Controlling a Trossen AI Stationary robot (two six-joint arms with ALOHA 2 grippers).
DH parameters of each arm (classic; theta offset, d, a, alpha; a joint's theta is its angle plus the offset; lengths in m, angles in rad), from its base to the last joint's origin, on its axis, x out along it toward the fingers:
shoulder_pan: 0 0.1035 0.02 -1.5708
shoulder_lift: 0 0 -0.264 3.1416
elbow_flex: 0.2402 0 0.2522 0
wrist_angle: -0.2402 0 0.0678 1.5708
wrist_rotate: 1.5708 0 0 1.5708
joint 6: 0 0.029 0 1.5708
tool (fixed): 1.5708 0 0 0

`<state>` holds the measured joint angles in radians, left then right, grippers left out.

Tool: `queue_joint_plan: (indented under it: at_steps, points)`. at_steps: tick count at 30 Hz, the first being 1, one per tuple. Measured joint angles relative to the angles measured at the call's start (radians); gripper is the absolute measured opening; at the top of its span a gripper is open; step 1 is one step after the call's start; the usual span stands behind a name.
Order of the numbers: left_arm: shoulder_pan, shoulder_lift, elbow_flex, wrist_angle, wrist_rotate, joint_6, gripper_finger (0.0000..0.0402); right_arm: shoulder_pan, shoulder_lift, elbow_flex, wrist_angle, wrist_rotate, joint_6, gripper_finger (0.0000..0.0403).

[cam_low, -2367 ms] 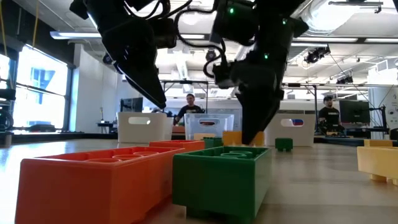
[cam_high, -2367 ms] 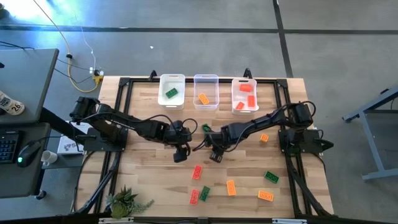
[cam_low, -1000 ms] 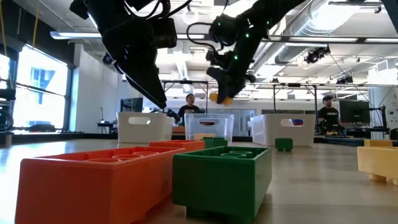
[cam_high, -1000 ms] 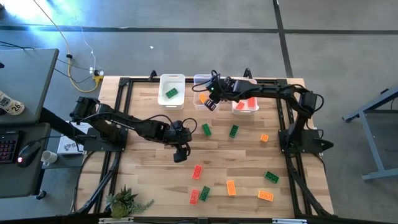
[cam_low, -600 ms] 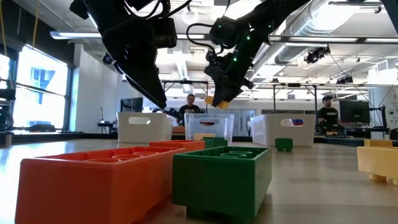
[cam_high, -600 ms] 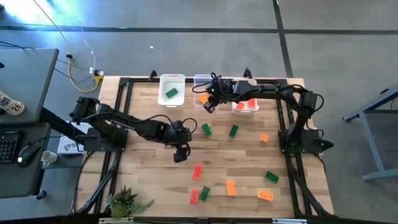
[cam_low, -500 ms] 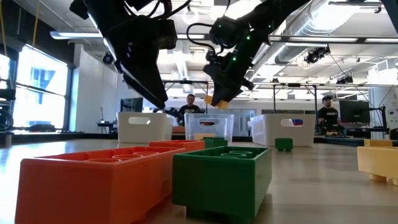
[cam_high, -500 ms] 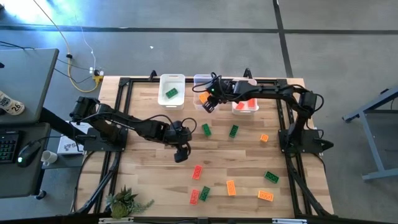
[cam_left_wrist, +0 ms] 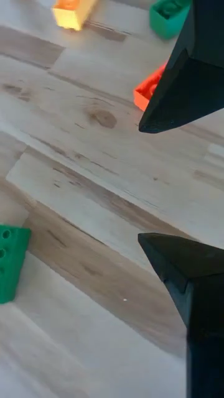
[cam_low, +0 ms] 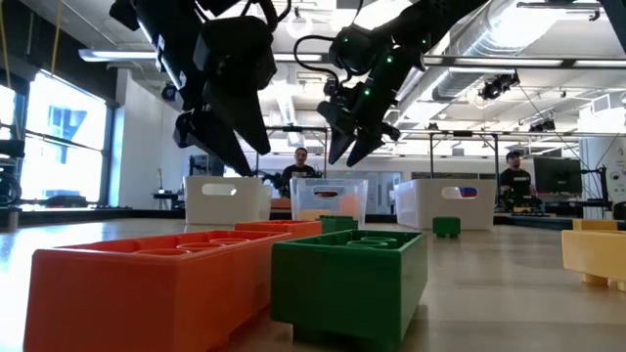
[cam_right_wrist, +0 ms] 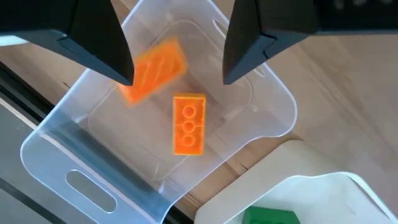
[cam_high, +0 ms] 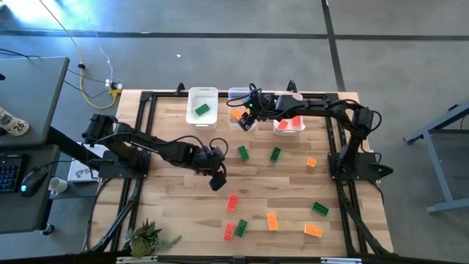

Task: Sort & place blocks by color
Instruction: Put the orange game piece into the right white bin

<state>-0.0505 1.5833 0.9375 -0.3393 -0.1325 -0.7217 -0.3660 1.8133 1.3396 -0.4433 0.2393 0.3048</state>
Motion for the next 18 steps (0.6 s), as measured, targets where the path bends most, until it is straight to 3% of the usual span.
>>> queue_joint_plan:
  at_steps: [11,18]
  points:
    - [-0.085,0.0,0.0,0.014,-0.01,-0.226,0.0264,0.0,-0.001,0.0,0.0,0.001,-0.042,0.0239]
    - [-0.142,0.0,0.0,0.156,-0.01,-0.289,0.0264,0.0,-0.002,0.079,-0.13,0.001,-0.044,0.0239]
